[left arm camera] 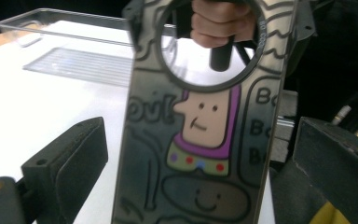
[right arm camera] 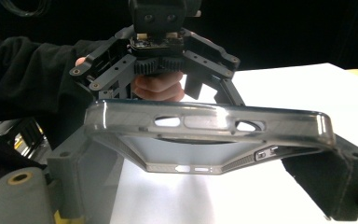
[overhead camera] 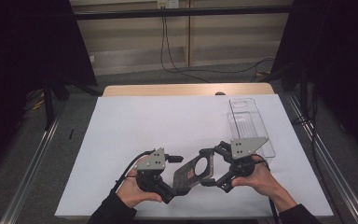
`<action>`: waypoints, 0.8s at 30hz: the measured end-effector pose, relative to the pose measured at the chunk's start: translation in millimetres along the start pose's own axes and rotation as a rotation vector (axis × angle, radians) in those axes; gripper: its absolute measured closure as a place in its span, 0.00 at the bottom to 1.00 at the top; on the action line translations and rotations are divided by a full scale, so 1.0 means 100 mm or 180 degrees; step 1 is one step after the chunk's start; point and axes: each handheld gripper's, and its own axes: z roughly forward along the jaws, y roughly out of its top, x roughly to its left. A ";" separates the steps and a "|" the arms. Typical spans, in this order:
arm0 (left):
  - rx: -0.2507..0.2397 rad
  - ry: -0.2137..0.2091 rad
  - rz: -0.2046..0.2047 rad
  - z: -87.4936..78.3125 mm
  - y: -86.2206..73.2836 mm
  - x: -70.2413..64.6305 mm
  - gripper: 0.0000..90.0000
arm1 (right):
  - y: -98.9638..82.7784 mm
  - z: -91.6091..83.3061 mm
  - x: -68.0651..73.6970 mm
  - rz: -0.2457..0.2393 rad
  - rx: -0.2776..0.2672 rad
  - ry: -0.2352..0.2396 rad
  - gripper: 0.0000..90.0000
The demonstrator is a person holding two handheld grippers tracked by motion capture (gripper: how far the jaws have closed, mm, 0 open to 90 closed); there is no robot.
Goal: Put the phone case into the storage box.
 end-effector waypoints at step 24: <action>-0.0101 0.1085 -0.0259 -0.38 -0.22 0.07 0.02 | 0.03 -0.20 -0.08 0.0198 -0.0015 -0.0474 0.13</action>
